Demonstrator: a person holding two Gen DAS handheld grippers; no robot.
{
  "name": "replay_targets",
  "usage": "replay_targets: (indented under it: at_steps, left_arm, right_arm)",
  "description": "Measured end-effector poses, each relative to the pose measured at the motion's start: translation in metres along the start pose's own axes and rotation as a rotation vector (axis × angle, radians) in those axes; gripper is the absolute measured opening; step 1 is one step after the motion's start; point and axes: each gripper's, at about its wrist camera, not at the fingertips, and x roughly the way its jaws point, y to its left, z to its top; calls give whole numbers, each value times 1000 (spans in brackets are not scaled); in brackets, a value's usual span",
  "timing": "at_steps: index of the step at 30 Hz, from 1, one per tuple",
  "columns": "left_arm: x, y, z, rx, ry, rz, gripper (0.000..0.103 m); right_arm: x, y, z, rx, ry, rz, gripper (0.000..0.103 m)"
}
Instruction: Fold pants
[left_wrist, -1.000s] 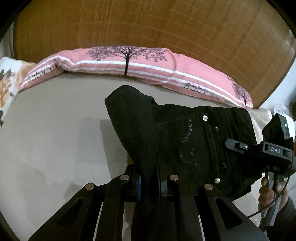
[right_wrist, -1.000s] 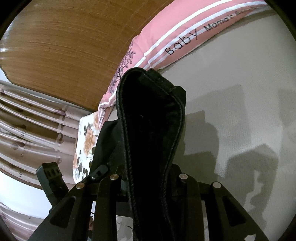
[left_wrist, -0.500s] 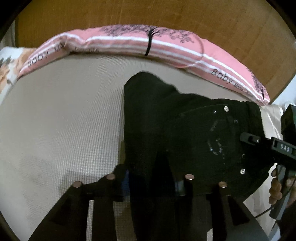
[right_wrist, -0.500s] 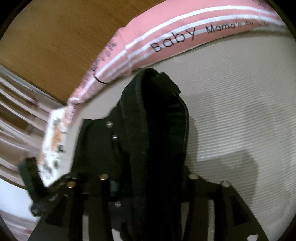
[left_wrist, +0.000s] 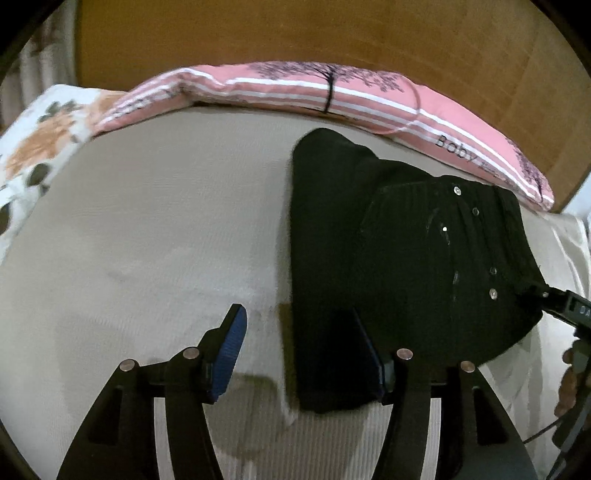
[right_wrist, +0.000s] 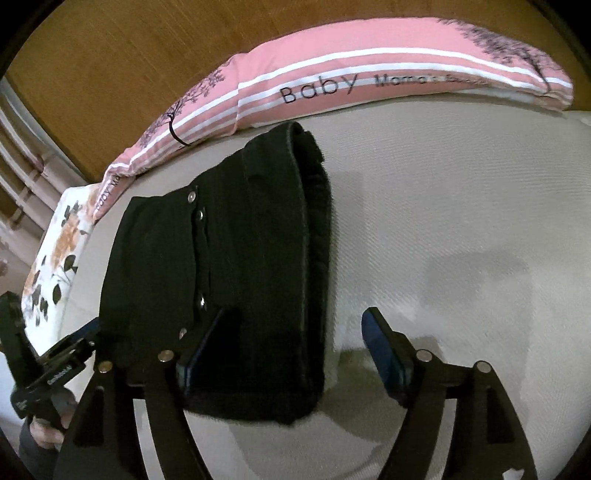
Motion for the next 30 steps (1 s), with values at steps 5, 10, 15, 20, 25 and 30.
replay_targets:
  at_steps: [5, 10, 15, 20, 25, 30]
  left_arm:
    - [-32, -5, -23, -7, -27, 94, 59]
    - [-59, -14, -42, -6, -28, 136, 59]
    - [-82, -30, -60, 24, -57, 170, 59]
    - [-97, -38, -72, 21, -74, 168, 66]
    - [-105, -40, -79, 11, -81, 183, 66]
    - [-112, -39, -81, 1, -97, 191, 66]
  right_arm:
    - [-23, -2, -13, 26, -36, -6, 73]
    - [-44, 0, -38, 21, -42, -46, 73]
    - [-68, 11, -61, 18, -82, -69, 75]
    - [-88, 32, -80, -15, -125, -108, 79]
    - [-102, 60, -91, -99, -171, -152, 87]
    - [-108, 78, -98, -130, -184, -153, 94]
